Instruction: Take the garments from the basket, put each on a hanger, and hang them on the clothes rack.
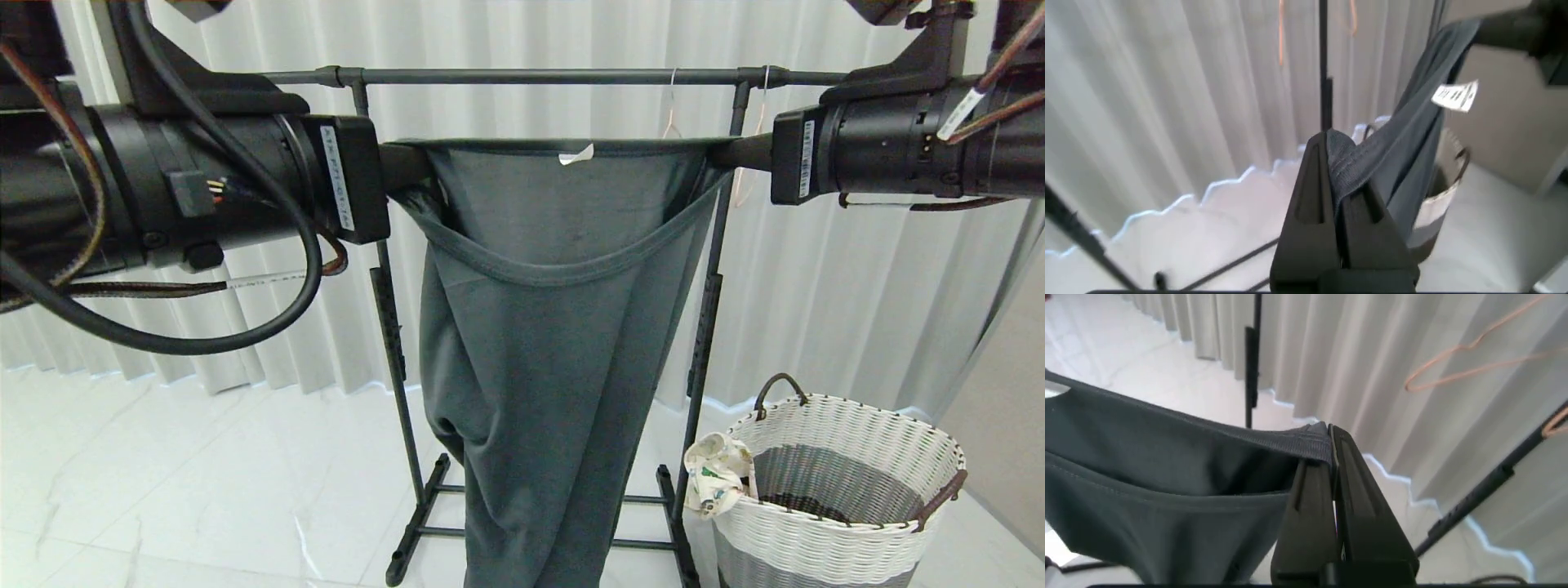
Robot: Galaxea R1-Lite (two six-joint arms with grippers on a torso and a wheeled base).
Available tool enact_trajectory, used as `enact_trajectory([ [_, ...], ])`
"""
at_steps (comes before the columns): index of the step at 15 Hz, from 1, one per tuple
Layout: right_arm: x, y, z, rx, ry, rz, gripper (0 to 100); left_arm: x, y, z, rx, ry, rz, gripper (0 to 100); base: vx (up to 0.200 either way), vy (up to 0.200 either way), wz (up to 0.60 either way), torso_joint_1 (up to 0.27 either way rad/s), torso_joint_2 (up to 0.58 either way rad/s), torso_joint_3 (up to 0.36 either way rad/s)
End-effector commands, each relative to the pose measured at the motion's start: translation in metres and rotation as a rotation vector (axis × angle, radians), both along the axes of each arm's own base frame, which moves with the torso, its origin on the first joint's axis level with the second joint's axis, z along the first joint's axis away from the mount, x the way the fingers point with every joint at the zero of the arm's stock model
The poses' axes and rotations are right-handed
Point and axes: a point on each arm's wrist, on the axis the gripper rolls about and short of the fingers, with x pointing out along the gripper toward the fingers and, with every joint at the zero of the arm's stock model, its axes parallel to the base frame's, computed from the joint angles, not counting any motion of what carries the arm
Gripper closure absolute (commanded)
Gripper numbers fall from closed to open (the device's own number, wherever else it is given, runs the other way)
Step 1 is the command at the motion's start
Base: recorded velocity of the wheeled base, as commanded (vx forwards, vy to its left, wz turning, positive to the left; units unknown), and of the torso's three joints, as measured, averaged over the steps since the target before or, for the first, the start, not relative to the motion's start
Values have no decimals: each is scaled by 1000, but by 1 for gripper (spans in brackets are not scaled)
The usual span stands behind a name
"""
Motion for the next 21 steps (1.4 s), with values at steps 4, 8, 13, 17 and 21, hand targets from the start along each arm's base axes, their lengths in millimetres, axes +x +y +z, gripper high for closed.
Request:
enact_trajectory([
  [4, -10, -19, -2, -41, 59, -31, 100, 9, -5, -15, 111, -7, 8, 100, 0, 0, 0, 0, 0, 0],
  [8, -37, -39, -4, -81, 144, 1, 100, 11, -13, -22, 228, -47, 1, 100, 0, 0, 0, 0, 0, 0],
  [13, -9, -24, 11, -4, 24, 38, 100, -10, -25, 20, 72, -98, 95, 100, 0, 0, 0, 0, 0, 0],
  [17, -8, -19, 19, 23, -10, 92, 100, -42, -16, 18, 132, 39, 98, 100, 0, 0, 0, 0, 0, 0],
  [21, -11, 2, 18, 49, -39, 176, 100, -84, -21, 20, 97, 105, -64, 100, 0, 0, 0, 0, 0, 0],
])
